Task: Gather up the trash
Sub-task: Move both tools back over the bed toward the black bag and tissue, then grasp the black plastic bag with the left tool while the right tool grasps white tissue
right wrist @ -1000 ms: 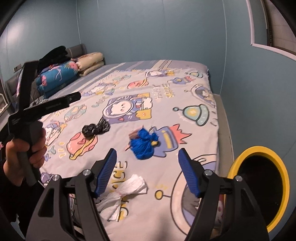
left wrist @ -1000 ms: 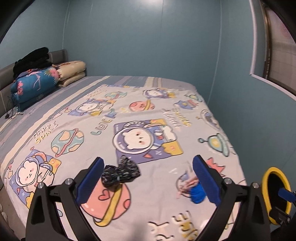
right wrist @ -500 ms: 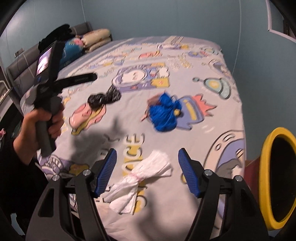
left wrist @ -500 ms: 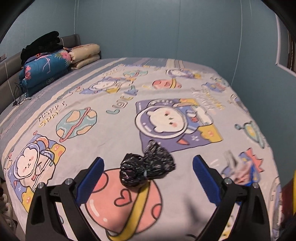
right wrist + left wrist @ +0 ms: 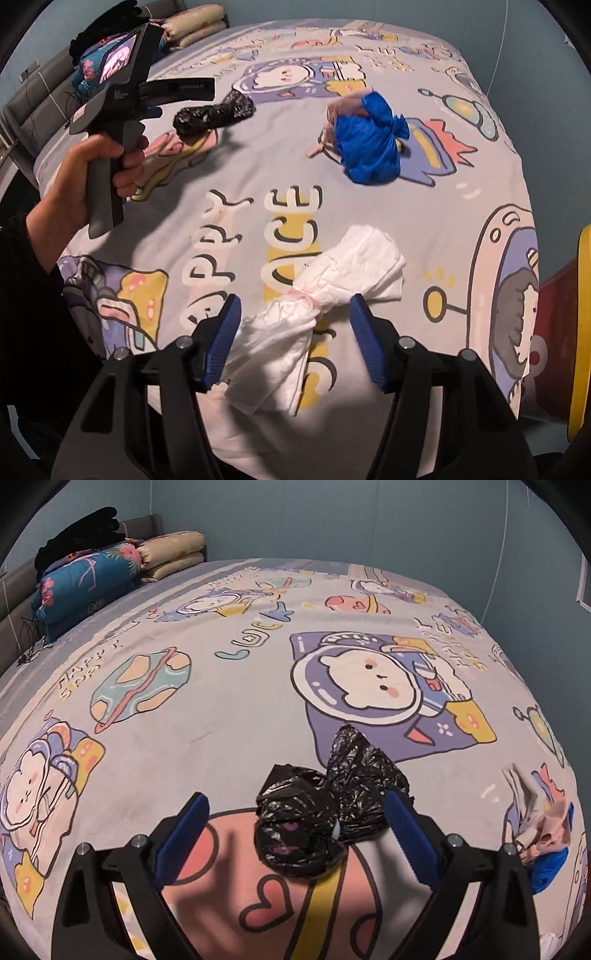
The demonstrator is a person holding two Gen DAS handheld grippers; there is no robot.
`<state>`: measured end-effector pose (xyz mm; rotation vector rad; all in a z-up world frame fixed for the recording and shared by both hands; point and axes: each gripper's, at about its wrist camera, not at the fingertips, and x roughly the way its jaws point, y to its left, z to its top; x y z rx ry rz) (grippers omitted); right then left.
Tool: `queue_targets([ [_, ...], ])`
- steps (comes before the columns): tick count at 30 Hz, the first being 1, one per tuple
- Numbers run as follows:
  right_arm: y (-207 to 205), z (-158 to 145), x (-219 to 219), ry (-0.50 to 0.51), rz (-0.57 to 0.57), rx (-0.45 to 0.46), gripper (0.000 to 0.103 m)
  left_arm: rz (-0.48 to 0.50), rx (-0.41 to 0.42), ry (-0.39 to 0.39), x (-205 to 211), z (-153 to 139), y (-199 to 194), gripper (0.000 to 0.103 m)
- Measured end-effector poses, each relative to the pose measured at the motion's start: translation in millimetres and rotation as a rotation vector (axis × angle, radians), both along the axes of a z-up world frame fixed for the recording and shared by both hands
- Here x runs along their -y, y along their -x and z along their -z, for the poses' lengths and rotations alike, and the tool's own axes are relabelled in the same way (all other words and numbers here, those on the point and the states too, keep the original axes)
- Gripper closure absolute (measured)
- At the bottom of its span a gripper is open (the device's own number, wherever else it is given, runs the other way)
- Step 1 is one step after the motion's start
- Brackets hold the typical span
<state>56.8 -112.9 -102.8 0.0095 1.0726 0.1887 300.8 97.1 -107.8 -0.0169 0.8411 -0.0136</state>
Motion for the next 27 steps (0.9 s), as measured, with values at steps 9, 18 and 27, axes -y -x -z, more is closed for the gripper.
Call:
queue_targets([
  [9,-3.5,18.2,-7.7,0.043,-0.004,-0.048,0.059,0.078,-0.045,-0.044,24.5,17.4,-18.2,0.029],
  [18,-2.3,18.1,-19.1,0.052,-0.031,-0.043,0.079,0.123,-0.027,-0.054,35.8,12.2,-15.2,0.081],
  [27,-1.4,14.3,-19.4,0.051,-0.037,-0.022,0.084,0.147,-0.037,-0.063,42.7,17.6,-13.8,0.081],
])
